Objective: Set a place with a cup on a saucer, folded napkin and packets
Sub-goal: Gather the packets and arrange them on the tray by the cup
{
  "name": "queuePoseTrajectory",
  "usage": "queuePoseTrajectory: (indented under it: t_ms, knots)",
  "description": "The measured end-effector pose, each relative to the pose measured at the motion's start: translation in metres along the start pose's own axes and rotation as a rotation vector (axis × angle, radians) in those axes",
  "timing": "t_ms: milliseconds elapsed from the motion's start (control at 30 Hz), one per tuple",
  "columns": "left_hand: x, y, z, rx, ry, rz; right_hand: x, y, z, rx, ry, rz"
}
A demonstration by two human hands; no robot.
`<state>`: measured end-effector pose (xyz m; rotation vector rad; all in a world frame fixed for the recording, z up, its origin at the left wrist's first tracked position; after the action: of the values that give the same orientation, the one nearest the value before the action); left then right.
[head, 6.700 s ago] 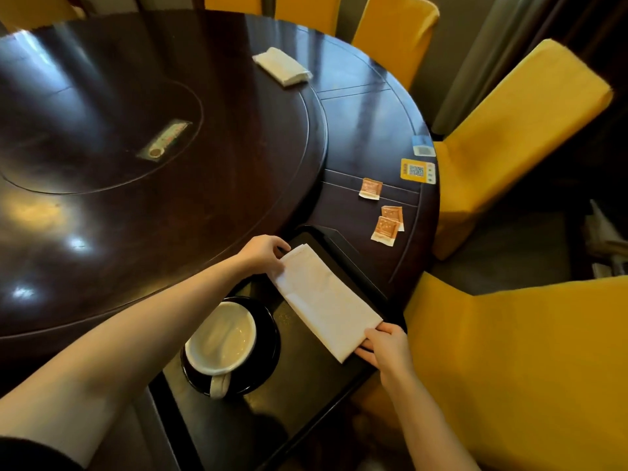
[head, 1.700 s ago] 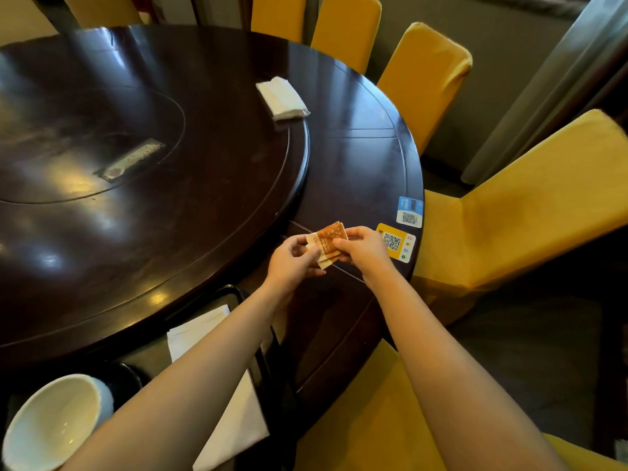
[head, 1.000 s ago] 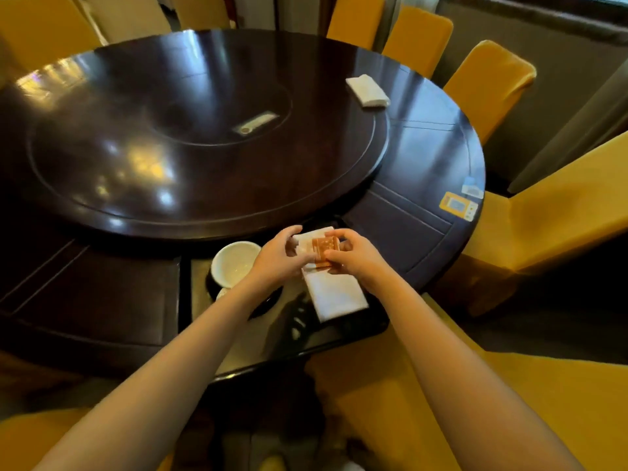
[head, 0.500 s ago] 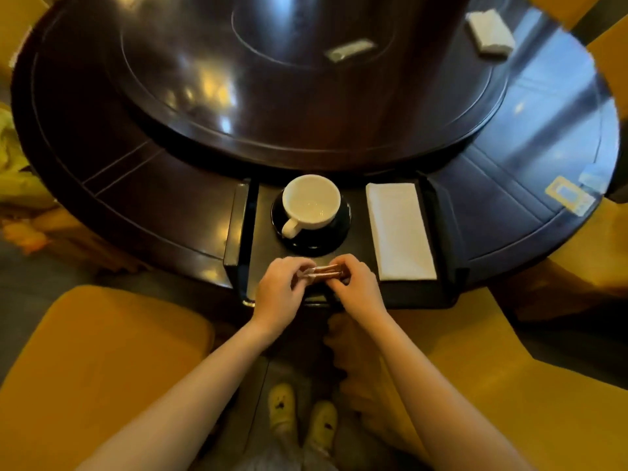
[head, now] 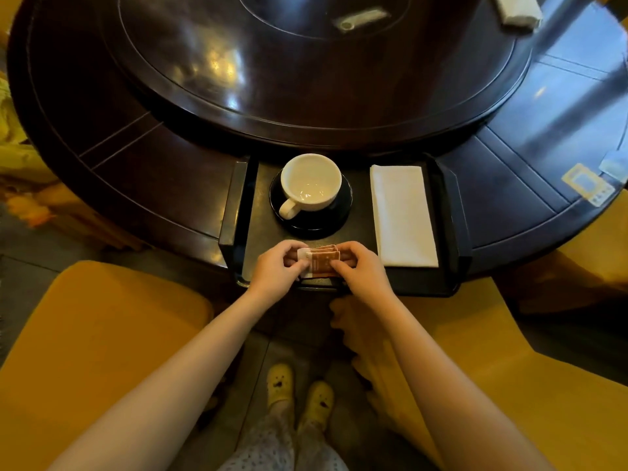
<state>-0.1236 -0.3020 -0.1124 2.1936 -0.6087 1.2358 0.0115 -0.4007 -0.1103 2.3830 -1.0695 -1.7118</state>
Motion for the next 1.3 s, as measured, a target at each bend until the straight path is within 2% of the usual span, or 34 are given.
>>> queuePoseTrajectory:
  t_ms: [133, 367, 467, 567, 700, 867, 1300]
  knots:
    - [-0.003, -0.009, -0.001, -0.033, -0.042, -0.153, 0.001, -0.007, 0.004, 0.01, 0.068, 0.099]
    - [0.0, -0.015, -0.008, -0.012, -0.192, -0.154, -0.005, -0.013, 0.006, 0.046, 0.19, 0.11]
    - [-0.002, -0.014, -0.018, 0.025, -0.207, -0.159, -0.005, -0.012, -0.006, 0.111, 0.101, 0.117]
    - [-0.003, -0.015, -0.031, 0.105, -0.072, -0.229, -0.006, -0.021, -0.023, 0.174, -0.058, 0.188]
    - [0.001, -0.036, -0.046, 0.201, 0.072, -0.291, -0.019, -0.05, -0.035, 0.212, -0.141, 0.25]
    - [0.012, -0.057, -0.042, 0.103, 0.138, -0.272, -0.031, -0.078, -0.023, 0.168, -0.094, 0.285]
    - [0.018, -0.056, -0.03, 0.107, 0.018, -0.206, -0.025, -0.076, -0.03, 0.234, -0.114, 0.331]
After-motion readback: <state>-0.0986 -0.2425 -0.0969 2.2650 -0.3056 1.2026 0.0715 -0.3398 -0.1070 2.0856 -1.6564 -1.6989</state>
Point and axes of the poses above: each hand's wrist, its own y-axis away from the middle knuckle, its own z-axis out of the palm, x = y × z, the point moved 4 cm from there along -y, towards the middle knuckle, and after that the axes turned 3 degrees about z, right-handed, at the moved point
